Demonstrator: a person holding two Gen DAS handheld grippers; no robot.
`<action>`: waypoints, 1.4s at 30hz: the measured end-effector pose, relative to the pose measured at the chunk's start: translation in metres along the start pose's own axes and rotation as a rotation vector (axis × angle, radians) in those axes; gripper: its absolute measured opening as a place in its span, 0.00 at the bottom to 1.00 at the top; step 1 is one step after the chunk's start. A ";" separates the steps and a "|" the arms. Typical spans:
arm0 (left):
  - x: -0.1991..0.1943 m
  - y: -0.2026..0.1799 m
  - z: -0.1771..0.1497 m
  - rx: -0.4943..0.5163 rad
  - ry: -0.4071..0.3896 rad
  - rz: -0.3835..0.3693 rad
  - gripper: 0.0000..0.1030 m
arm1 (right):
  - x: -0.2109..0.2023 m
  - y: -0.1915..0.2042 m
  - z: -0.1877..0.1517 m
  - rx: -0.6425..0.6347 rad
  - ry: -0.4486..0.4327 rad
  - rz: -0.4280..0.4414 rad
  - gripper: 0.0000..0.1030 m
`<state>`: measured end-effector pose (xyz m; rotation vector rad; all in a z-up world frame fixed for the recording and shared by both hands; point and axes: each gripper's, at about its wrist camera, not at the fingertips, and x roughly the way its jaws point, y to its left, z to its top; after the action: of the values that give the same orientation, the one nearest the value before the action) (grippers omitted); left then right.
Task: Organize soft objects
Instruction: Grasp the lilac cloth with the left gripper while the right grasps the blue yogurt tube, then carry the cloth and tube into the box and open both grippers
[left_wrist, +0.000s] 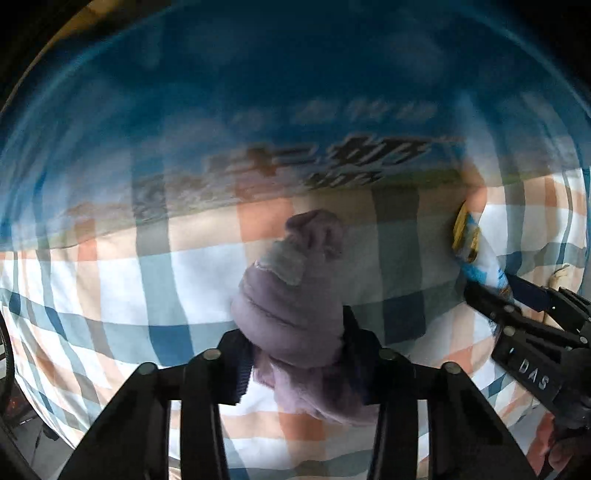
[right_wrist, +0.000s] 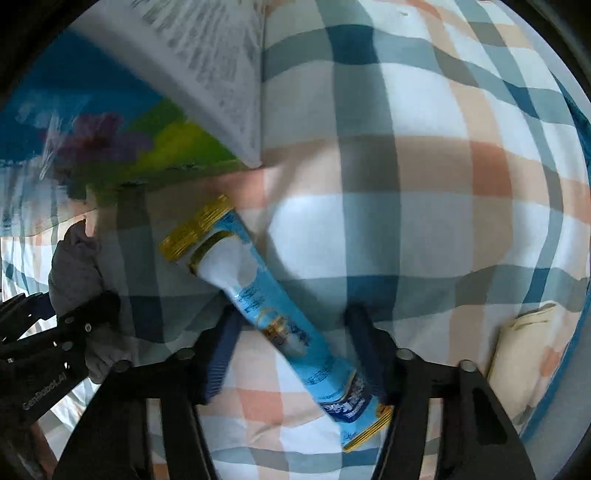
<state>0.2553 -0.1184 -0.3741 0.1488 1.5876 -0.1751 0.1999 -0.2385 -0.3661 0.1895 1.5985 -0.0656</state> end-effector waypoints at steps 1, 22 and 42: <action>-0.001 0.002 -0.002 -0.002 0.001 0.001 0.35 | 0.000 0.002 -0.003 0.009 0.009 -0.005 0.39; 0.026 0.050 -0.052 -0.028 0.100 0.054 0.39 | 0.011 0.043 -0.067 0.143 0.160 0.069 0.23; -0.030 0.052 -0.089 -0.033 -0.009 0.018 0.32 | -0.014 0.097 -0.080 0.046 0.100 -0.003 0.16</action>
<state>0.1791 -0.0485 -0.3434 0.1363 1.5793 -0.1356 0.1371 -0.1314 -0.3413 0.2295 1.6977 -0.0966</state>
